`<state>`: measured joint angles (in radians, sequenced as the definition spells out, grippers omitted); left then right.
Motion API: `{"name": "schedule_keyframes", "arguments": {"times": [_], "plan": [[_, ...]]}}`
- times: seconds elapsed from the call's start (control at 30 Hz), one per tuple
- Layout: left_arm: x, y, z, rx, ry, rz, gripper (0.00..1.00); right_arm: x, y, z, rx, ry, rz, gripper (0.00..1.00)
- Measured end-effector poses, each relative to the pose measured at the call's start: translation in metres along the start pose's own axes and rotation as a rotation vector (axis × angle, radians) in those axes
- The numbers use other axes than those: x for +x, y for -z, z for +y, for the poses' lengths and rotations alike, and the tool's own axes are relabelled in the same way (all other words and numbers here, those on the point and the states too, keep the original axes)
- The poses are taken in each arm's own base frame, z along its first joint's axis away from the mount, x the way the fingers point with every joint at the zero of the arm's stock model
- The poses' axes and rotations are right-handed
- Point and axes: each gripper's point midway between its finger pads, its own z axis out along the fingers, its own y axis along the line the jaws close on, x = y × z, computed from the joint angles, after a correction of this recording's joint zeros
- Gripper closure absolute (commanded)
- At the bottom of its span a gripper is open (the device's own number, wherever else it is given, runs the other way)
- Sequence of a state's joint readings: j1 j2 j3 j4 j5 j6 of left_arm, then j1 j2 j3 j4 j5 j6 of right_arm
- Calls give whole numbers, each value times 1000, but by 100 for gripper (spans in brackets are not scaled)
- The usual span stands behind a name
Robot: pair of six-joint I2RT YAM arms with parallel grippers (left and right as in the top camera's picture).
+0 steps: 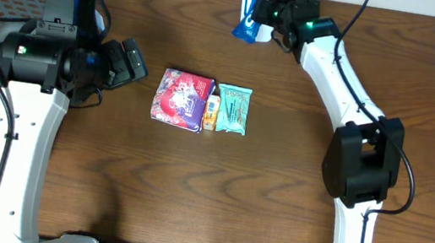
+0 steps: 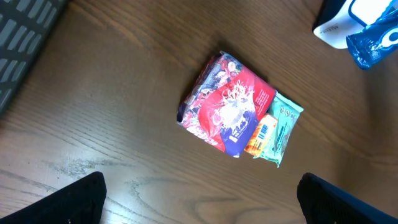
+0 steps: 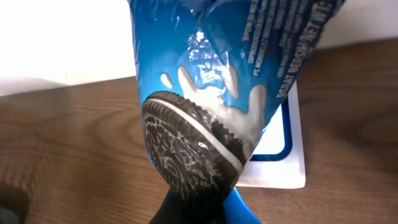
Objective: Scan the item barcode
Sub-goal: 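Carry the blue bag up to the white scanner with the right gripper, then move the blue bag right and drop it at the table's right edge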
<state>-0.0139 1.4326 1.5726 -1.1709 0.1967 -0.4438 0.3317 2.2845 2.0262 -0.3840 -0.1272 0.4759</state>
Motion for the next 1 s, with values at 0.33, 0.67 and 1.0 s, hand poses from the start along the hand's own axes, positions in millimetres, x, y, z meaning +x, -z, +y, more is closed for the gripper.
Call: {"name": "schedule_keyframes", "arguments": {"times": [0.33, 0.67, 1.0], "plan": [[0, 0, 0, 0, 0, 0, 2, 3, 9, -37, 22, -77, 104, 99], [0, 0, 0, 0, 0, 0, 2, -52, 96, -173, 253, -190, 143, 99], [0, 0, 0, 0, 0, 0, 2, -31, 232, -394, 687, -399, 188, 85]]}}
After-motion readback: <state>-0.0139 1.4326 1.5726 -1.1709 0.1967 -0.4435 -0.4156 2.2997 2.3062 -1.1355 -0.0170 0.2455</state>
